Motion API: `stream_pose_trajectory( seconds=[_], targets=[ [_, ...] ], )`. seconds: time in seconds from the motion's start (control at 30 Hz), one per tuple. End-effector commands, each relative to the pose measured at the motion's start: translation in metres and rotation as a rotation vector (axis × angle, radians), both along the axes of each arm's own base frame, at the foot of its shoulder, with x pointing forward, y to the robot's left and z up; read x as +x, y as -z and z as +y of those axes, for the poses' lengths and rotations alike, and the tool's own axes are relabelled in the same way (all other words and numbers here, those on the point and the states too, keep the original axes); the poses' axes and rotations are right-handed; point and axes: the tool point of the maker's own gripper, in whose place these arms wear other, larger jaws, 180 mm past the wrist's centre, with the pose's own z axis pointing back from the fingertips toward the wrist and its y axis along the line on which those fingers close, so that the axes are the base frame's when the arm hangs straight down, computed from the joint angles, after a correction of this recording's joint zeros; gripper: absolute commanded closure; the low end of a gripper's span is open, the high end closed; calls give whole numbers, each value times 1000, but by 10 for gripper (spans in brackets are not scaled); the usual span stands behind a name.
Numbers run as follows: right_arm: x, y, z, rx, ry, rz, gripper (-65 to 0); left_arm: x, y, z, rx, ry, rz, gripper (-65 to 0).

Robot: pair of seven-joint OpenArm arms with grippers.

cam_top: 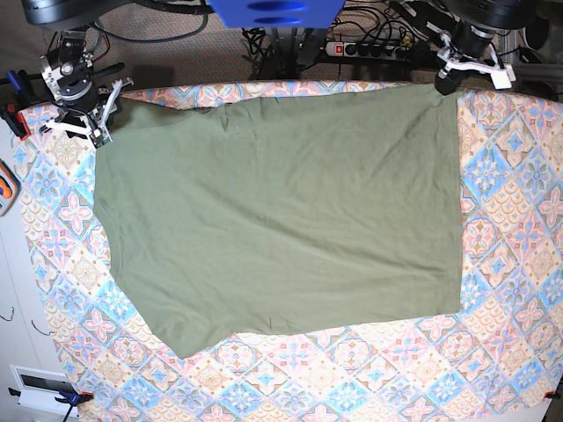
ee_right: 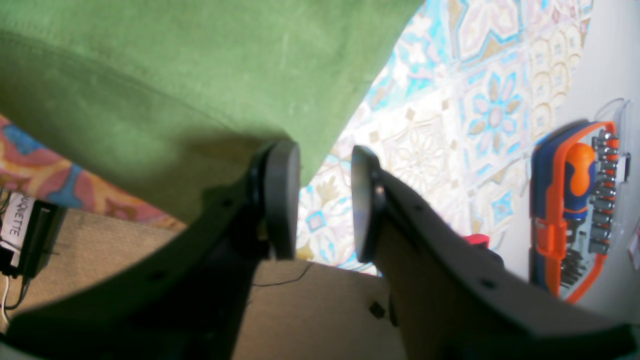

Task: Layout the t-shirt on the table in an organized manner, then fold the t-shirt properly
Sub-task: 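Release the shirt corner with the left gripper and raise it, then grasp the shirt's shoulder corners with both grippers and pull them taut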

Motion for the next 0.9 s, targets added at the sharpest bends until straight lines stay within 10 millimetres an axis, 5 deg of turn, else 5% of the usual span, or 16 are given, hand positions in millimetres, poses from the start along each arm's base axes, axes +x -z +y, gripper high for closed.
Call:
stream_pose_trajectory(
  seconds=[0.0,0.17,0.33,0.6,0.87],
  targets=[
    [5,-9,-4,-13,-5,-32,-168,1,-8,8,17,-14,-25,0],
    [4,-9,-4,-13,0,-27,-162,0,-15,25,55,-44,-37,0],
    [-6,-6,-12,4,76,-30,-86,0,-18,31,72,-50,-39,0],
    [-23,-28,-45,306,380,-131,-278,5,-18,30,74,-45,-48,0],
    [-33,-15,-50,616,517,-135,-293,9,-16,24,53,-12,-38,0]
  ],
)
